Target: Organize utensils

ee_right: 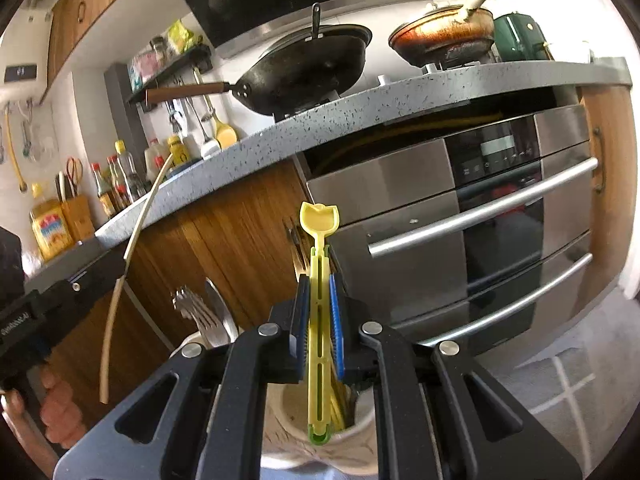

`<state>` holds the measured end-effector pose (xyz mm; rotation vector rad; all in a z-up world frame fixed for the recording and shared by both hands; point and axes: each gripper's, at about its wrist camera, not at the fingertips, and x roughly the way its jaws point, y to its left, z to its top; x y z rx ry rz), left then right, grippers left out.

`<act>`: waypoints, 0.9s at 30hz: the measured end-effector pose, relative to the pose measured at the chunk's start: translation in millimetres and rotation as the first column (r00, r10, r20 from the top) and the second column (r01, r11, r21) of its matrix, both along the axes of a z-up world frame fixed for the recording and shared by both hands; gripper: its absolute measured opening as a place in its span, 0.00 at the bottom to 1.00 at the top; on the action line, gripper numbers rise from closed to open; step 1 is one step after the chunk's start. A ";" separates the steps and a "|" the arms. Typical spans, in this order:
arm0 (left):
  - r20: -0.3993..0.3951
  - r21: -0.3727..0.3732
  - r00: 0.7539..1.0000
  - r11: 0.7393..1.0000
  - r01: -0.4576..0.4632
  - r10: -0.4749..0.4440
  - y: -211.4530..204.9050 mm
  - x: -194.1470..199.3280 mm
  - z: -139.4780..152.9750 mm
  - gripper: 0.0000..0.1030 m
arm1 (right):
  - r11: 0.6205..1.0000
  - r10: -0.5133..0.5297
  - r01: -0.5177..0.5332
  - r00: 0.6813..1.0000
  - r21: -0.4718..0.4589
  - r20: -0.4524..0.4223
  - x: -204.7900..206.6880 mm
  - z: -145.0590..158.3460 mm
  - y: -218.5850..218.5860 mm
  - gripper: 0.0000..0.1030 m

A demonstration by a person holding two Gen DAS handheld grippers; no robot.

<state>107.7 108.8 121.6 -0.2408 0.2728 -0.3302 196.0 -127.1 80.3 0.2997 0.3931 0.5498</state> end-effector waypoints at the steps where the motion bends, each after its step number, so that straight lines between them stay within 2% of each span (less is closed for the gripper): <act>1: 0.007 0.005 1.000 1.000 -0.003 0.003 -2.6 3.5 -0.2 0.06 | 1.000 0.002 -0.002 1.000 0.004 0.005 1.2 0.2 0.9 0.09; 8: 0.083 0.070 0.996 0.997 -0.026 0.021 -21.1 14.4 -8.9 0.06 | 0.998 0.018 -0.020 0.999 0.052 0.039 9.5 -6.8 6.1 0.10; 15: 0.129 0.066 0.990 0.996 -0.059 0.050 -22.1 24.9 -21.2 0.06 | 0.995 0.021 -0.025 0.999 0.092 0.042 13.8 -17.6 3.6 0.10; 18: 0.151 0.095 0.987 0.993 -0.066 0.052 -27.4 24.6 -26.2 0.06 | 0.995 0.017 -0.021 0.999 0.096 0.042 15.3 -22.7 4.8 0.10; 23: 0.172 0.133 0.984 0.988 -0.077 0.053 -33.9 23.3 -37.4 0.06 | 0.997 0.008 -0.013 0.997 0.071 0.071 8.7 -29.5 7.5 0.10; 27: 0.163 0.130 0.985 0.989 -0.076 0.054 -32.8 24.9 -44.8 0.06 | 0.999 0.006 -0.009 0.996 0.035 0.094 2.4 -33.0 10.3 0.10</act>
